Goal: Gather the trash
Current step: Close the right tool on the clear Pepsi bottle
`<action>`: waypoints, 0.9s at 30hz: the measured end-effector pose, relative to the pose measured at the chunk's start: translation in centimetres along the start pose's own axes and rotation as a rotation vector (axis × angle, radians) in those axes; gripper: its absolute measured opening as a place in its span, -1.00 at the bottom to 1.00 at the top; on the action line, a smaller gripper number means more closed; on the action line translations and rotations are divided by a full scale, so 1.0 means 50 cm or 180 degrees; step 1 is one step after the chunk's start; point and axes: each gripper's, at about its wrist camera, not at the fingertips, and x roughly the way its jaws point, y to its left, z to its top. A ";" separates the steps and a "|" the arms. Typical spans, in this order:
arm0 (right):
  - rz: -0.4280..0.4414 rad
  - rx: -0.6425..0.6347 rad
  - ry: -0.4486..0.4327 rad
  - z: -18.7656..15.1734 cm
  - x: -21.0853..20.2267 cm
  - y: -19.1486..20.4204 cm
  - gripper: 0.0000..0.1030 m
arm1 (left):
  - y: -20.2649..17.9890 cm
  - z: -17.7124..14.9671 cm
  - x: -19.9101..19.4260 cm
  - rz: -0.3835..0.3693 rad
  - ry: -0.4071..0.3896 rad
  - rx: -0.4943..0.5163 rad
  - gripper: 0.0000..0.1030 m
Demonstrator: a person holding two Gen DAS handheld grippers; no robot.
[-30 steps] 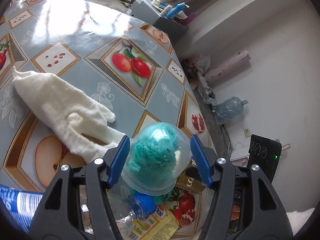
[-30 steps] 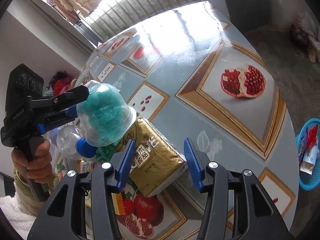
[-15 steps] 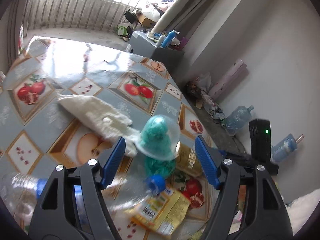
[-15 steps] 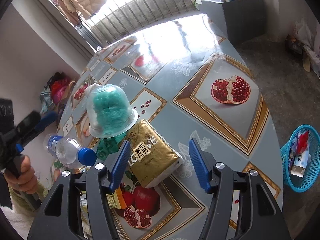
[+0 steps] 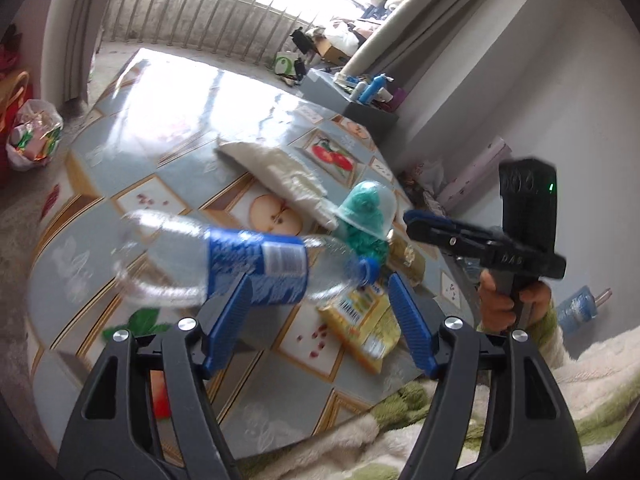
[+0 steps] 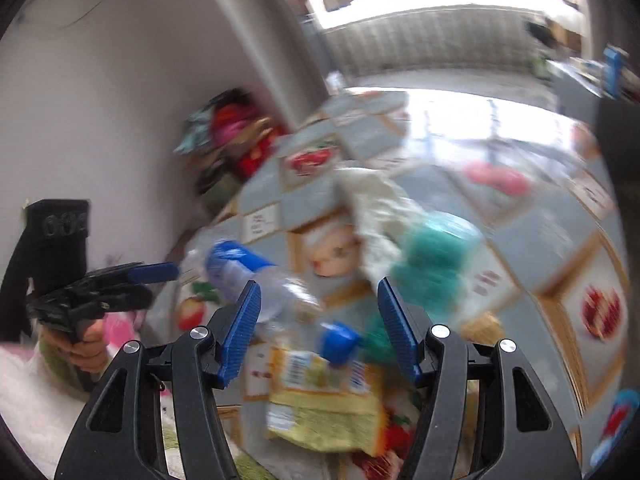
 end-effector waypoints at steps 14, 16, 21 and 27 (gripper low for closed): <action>0.0515 -0.1021 0.1167 0.078 0.239 0.125 0.30 | 0.095 -0.062 0.098 0.0349 0.0074 -0.0213 -0.54; 0.0519 -0.1064 0.1300 0.079 0.262 0.128 0.30 | 0.097 -0.064 0.119 0.0350 0.0096 -0.0189 -0.61; 0.0601 -0.0939 0.1420 0.093 0.290 0.121 0.27 | 0.102 -0.059 0.131 0.0287 0.0008 -0.0202 -0.74; 0.0699 -0.0729 0.1311 0.121 0.283 0.106 0.22 | 0.100 -0.040 0.107 0.0291 -0.0177 -0.0235 -0.92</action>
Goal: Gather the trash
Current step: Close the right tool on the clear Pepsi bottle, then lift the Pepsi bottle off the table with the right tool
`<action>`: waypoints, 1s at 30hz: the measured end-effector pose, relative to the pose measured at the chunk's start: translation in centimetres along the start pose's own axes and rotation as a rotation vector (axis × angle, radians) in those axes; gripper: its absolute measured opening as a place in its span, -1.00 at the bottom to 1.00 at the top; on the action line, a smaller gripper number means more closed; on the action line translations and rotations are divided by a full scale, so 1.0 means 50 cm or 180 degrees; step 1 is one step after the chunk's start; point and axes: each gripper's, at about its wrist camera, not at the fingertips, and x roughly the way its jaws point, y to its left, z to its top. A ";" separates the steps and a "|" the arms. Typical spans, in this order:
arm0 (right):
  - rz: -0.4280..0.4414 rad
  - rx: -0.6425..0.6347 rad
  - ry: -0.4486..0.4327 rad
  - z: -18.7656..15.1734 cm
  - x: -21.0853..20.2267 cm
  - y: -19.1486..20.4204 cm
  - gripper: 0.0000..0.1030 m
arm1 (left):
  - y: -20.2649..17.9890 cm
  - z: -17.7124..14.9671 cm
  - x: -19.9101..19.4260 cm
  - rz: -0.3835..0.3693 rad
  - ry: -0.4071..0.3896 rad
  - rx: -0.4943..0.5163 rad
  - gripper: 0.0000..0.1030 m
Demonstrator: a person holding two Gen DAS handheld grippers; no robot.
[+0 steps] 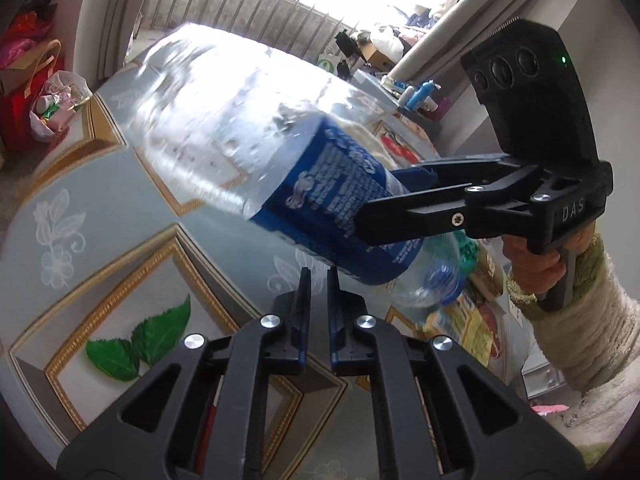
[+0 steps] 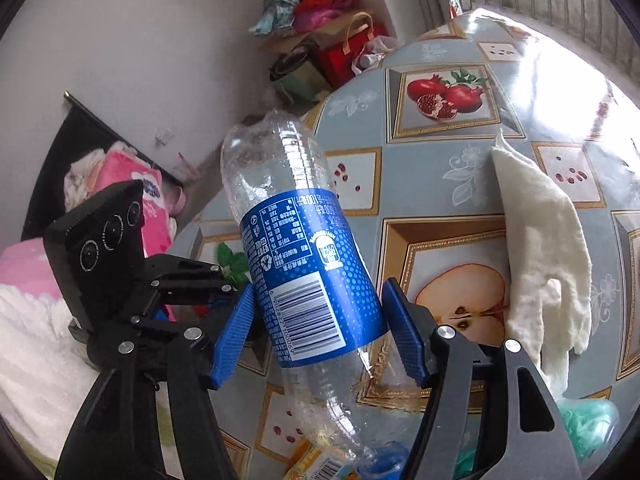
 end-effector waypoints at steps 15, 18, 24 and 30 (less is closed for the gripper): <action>0.0044 0.0673 -0.1174 -0.083 -0.261 0.017 0.20 | -0.164 0.104 -0.076 -0.0291 -0.0399 0.0444 -0.99; 0.0001 0.0941 -0.1437 -0.152 -0.336 0.013 0.20 | -0.240 0.113 -0.072 -0.0476 -0.0344 0.0708 -0.99; -0.0175 0.1683 -0.1821 -0.321 -0.437 -0.021 0.20 | -0.373 0.100 -0.001 -0.0902 0.0084 0.1041 -0.99; -0.0352 0.2512 -0.1930 -0.486 -0.458 -0.093 0.21 | -0.482 0.043 0.138 -0.1164 0.0703 0.1174 -0.99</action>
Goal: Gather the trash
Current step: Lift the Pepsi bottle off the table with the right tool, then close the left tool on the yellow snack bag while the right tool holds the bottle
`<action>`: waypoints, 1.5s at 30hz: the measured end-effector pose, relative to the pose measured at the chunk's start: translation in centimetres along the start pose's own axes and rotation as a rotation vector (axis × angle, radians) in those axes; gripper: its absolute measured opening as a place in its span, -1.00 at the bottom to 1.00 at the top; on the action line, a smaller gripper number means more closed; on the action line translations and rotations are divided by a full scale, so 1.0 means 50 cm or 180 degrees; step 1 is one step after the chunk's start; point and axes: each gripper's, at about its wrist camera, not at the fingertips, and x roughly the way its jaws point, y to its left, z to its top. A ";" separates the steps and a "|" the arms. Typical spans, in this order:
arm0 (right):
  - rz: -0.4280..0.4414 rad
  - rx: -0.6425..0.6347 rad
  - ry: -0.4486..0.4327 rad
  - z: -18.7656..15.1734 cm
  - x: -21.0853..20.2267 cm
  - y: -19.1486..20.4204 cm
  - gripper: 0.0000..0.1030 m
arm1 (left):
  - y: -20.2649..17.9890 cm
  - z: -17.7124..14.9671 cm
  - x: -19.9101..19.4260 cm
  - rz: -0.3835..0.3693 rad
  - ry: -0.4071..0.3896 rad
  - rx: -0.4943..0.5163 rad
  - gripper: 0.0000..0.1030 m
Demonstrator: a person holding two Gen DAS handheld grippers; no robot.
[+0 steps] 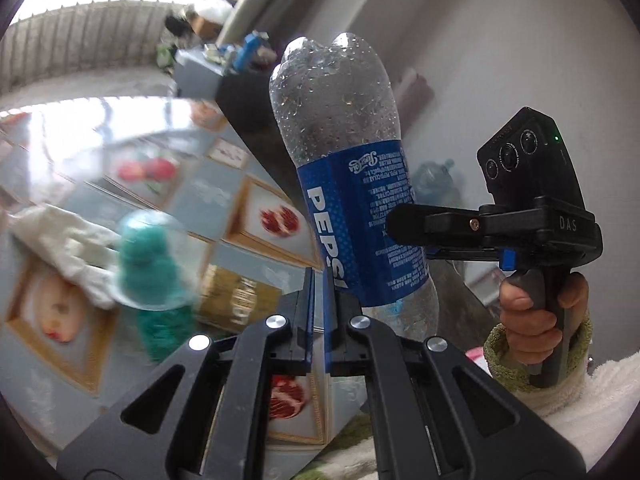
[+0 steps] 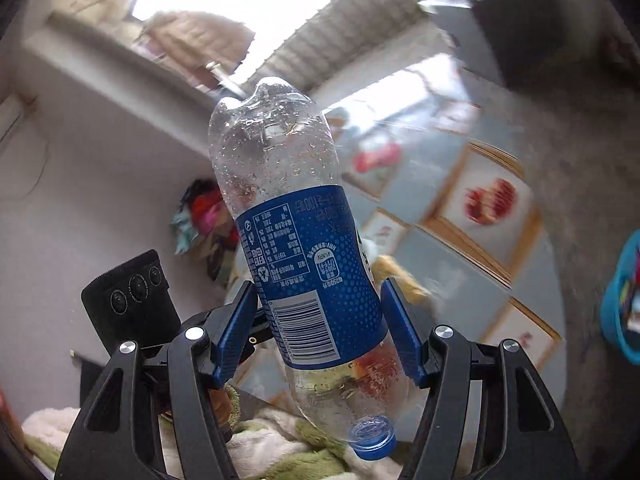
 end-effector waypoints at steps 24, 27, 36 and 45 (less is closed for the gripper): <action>-0.0925 0.0126 0.0064 0.018 0.101 -0.145 0.24 | 0.126 -0.151 -0.069 0.1025 0.0430 -0.0030 -0.04; -0.0959 0.0109 0.0082 0.013 0.100 -0.139 0.29 | 0.127 -0.165 -0.070 0.1136 0.0525 0.0095 0.14; -0.1010 0.0168 0.0064 -0.001 0.091 -0.146 0.32 | 0.141 -0.158 -0.028 0.1297 0.0710 0.0252 0.18; -0.1066 0.0134 0.0011 -0.011 0.096 -0.136 0.33 | 0.113 -0.169 0.013 0.1541 0.0862 0.0579 0.12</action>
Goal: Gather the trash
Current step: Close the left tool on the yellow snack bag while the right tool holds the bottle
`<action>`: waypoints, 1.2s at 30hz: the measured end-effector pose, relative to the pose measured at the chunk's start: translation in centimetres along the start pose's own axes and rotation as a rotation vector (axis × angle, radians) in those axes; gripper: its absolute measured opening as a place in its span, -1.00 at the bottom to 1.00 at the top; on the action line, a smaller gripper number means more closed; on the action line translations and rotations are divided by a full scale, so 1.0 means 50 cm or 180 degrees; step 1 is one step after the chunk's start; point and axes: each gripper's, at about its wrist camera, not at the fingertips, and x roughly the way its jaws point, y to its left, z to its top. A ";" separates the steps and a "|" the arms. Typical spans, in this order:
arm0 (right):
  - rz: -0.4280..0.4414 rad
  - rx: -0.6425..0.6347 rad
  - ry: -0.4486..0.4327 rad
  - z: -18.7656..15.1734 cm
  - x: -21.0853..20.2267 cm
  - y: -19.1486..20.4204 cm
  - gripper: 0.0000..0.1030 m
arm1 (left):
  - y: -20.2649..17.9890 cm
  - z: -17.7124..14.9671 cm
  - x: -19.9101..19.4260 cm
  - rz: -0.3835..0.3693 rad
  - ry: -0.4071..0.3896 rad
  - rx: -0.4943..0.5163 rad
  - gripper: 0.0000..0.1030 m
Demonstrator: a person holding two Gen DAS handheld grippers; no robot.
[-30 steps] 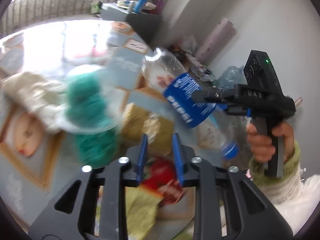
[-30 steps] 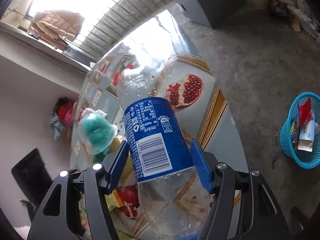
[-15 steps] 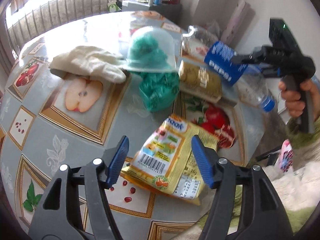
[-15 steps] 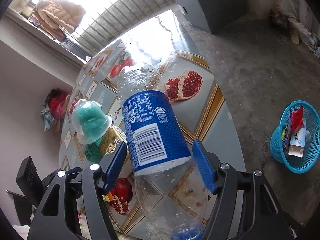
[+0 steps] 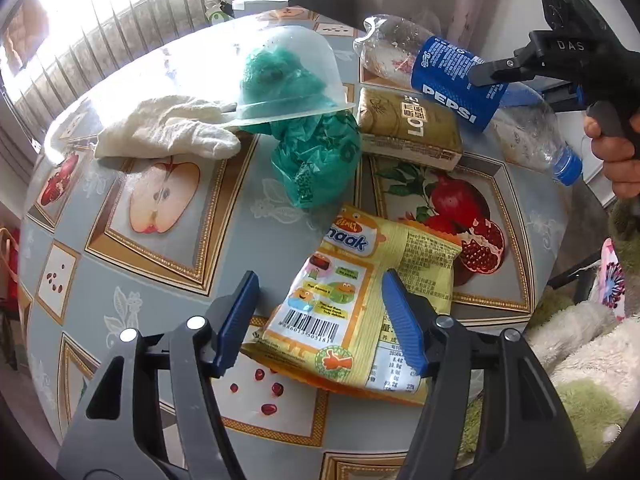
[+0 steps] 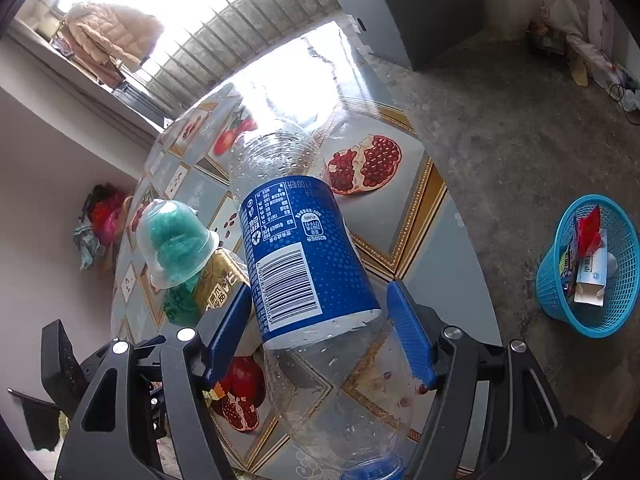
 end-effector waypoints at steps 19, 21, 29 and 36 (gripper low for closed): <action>0.0093 0.0078 0.0016 -0.003 0.006 -0.017 0.32 | -0.054 0.009 -0.012 0.0078 -0.0062 0.0132 -1.00; 0.0105 0.0079 0.0018 -0.004 0.007 -0.017 0.32 | -0.049 0.011 -0.015 0.0017 -0.0055 0.0066 -1.00; 0.0078 0.0085 -0.0013 -0.002 -0.001 -0.019 0.32 | -0.032 0.009 -0.042 -0.0062 -0.0141 -0.0083 -1.00; 0.0054 0.0070 0.0022 0.000 -0.002 -0.017 0.33 | -0.020 0.014 -0.061 -0.0085 -0.0212 -0.0183 -1.00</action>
